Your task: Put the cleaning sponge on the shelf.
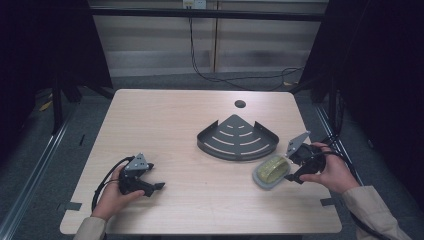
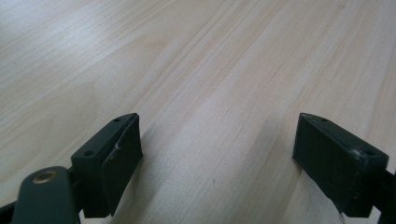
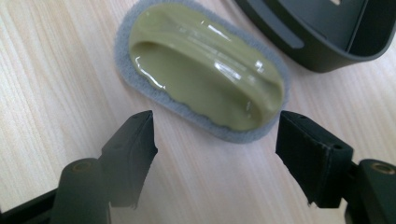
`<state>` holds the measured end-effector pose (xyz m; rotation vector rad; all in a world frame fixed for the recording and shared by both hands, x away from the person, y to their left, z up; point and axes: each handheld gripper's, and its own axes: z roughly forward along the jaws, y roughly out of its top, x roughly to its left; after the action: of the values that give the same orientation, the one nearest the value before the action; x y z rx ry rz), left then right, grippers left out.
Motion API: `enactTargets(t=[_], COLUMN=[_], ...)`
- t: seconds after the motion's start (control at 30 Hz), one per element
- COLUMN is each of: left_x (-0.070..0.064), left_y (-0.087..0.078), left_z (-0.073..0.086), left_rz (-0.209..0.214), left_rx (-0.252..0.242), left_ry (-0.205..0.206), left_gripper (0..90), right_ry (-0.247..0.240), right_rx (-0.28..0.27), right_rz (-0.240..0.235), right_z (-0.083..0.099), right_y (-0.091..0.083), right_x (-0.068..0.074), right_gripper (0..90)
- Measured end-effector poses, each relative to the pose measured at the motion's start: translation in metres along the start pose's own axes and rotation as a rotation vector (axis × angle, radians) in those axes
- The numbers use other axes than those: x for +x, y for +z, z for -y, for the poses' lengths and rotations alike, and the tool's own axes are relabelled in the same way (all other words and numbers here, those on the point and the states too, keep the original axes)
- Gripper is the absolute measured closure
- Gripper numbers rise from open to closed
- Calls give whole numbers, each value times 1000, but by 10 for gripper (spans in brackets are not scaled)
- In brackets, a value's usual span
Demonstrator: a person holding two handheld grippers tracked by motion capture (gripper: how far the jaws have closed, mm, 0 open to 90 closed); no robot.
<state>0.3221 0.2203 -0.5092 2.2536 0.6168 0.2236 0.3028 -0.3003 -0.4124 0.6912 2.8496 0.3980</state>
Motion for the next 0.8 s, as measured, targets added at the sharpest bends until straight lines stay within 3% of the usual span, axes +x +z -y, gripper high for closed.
enactTargets(t=[0.33,0.7,0.73,0.8], left_x=[0,1,1,1], left_y=[0,0,0,0], left_z=[0,0,0,0], left_rz=[0,8,7,9], left_rx=[2,-3,-7,-7], left_ry=[-1,-7,-7,-9], left_gripper=[149,148,148,148], right_ry=[-71,-138,-154,-157], right_rx=[65,111,113,123], right_rz=[8,-71,-62,-73], right_z=[-29,-45,-46,-47], right_y=[4,27,29,32], right_x=[-13,-10,-9,-9], right_gripper=[279,277,275,312])
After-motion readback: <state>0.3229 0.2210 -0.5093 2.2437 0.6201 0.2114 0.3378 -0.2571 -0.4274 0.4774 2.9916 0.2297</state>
